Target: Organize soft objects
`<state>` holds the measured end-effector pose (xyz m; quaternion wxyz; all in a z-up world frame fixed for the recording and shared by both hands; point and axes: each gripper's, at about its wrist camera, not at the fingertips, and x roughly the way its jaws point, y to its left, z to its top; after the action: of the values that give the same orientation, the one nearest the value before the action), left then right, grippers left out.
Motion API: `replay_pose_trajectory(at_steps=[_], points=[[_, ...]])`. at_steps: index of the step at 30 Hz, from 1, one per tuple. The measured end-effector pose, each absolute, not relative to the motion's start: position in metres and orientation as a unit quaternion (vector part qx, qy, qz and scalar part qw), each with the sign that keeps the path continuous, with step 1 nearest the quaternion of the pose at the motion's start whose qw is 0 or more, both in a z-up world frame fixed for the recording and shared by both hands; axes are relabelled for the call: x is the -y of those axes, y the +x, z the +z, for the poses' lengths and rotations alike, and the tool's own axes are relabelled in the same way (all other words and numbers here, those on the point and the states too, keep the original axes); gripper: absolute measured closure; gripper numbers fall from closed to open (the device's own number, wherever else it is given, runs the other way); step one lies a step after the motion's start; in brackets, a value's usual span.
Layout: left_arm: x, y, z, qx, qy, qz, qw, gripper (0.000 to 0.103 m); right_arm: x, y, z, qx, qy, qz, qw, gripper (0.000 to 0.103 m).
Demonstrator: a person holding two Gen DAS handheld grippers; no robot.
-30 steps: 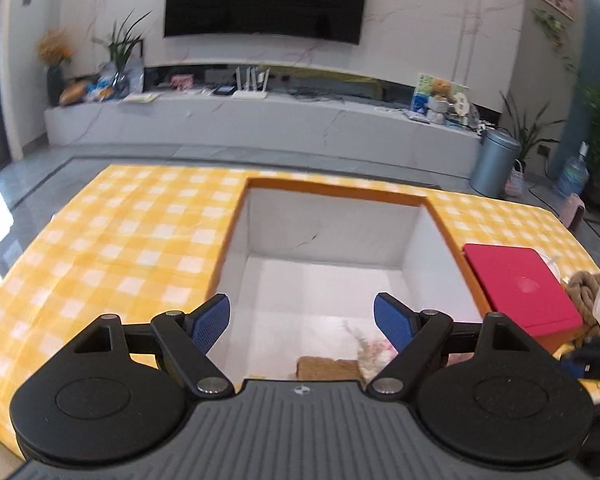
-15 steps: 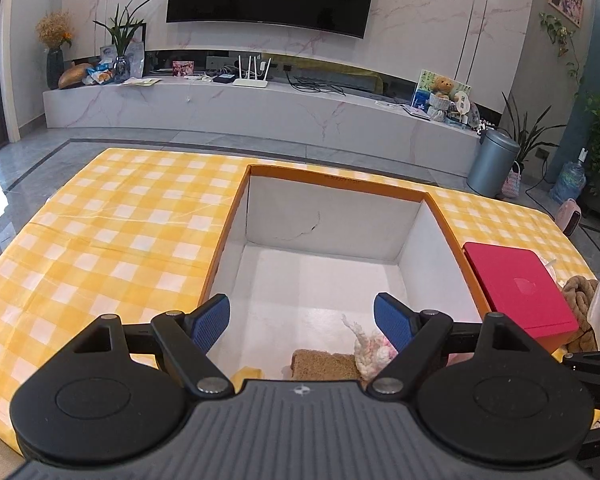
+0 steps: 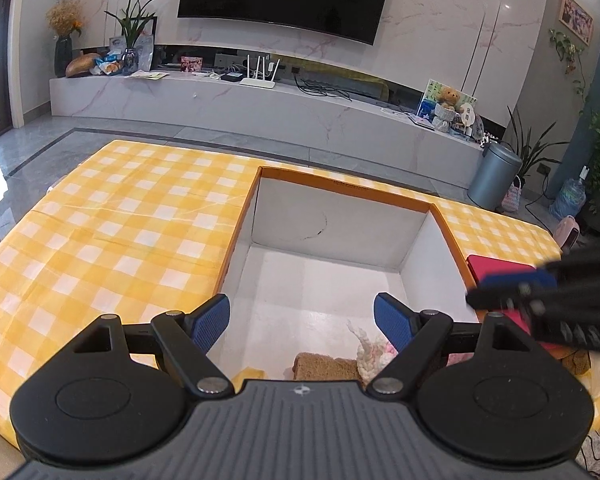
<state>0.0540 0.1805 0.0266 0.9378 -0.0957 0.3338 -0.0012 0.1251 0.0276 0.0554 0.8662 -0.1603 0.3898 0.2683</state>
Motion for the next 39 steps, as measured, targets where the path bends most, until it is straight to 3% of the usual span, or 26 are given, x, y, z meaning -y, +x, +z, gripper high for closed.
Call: replay_pose_trajectory(at_steps=[5, 13, 29, 32, 39], points=[[-0.179, 0.055, 0.026, -0.336, -0.092, -0.002, 0.937, 0.007, -0.051, 0.158, 0.027, -0.459, -0.211, 0.262, 0.822, 0.099], [-0.18, 0.056, 0.025, -0.338, -0.094, -0.001, 0.936, 0.007, -0.075, 0.134, -0.009, -0.505, -0.265, 0.312, 0.76, 0.099], [-0.184, 0.057, 0.025, -0.343, -0.1, 0.003, 0.934, 0.007, -0.08, 0.116, 0.003, -0.509, -0.26, 0.339, 0.747, 0.098], [-0.184, 0.057, 0.025, -0.343, -0.102, 0.004, 0.934, 0.007, -0.072, 0.111, 0.017, -0.5, -0.238, 0.361, 0.75, 0.092], [-0.18, 0.058, 0.024, -0.346, -0.094, 0.005, 0.933, 0.007, -0.086, 0.108, -0.004, -0.525, -0.248, 0.371, 0.725, 0.098]])
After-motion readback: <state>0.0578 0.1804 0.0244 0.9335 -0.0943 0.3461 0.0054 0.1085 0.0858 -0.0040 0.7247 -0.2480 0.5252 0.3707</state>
